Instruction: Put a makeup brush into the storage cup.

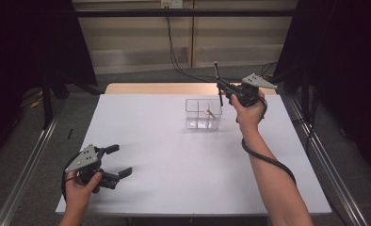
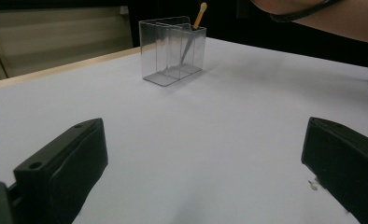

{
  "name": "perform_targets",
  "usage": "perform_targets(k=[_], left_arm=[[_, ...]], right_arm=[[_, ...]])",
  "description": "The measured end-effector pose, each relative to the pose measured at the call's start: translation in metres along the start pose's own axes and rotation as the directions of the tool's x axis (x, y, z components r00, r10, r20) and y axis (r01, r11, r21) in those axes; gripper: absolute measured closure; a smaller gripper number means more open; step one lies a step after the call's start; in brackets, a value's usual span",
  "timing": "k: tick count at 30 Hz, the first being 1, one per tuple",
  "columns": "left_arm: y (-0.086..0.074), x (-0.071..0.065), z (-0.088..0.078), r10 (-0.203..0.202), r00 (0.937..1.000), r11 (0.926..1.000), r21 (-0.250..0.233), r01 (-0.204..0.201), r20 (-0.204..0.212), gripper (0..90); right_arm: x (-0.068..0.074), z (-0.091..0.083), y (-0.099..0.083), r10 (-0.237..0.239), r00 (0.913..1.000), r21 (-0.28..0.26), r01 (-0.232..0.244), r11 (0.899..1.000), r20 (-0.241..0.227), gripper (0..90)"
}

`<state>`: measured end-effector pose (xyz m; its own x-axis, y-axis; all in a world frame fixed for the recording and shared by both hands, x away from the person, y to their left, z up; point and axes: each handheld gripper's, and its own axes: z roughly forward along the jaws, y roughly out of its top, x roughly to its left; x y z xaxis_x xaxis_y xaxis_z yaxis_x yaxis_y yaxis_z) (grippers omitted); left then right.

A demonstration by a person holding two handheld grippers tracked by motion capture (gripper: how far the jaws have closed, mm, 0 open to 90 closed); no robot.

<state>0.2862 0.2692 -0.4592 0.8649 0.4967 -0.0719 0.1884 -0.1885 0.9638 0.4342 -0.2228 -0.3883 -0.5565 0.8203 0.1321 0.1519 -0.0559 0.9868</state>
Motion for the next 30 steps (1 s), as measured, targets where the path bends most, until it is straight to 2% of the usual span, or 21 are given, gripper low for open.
perform_targets(k=[8, 14, 17, 30], left_arm=[[0.0, 0.0, 0.0, -0.004, 1.0, 1.0, -0.005, 0.004, -0.001, 0.4], [0.0, -0.001, -0.001, -0.009, 1.0, 0.9999, -0.006, 0.009, -0.002, 0.4], [0.0, 0.0, -0.001, 0.005, 1.0, 1.0, -0.002, -0.005, -0.003, 0.4], [0.0, 0.0, -0.003, 0.007, 1.0, 1.0, -0.003, -0.007, -0.005, 0.4]], right_arm=[[-0.002, 0.003, -0.003, 0.004, 1.0, 0.005, -0.004, 1.0, 0.003, 84.7], [0.003, 0.006, -0.005, 0.0, 1.0, 0.004, 0.0, 1.0, -0.009, 84.7], [0.005, 0.008, -0.008, 0.006, 0.9999, 0.005, -0.006, 1.0, -0.013, 84.7], [0.005, 0.01, -0.016, 0.012, 0.9998, 0.012, -0.011, 1.0, -0.015, 84.7]])
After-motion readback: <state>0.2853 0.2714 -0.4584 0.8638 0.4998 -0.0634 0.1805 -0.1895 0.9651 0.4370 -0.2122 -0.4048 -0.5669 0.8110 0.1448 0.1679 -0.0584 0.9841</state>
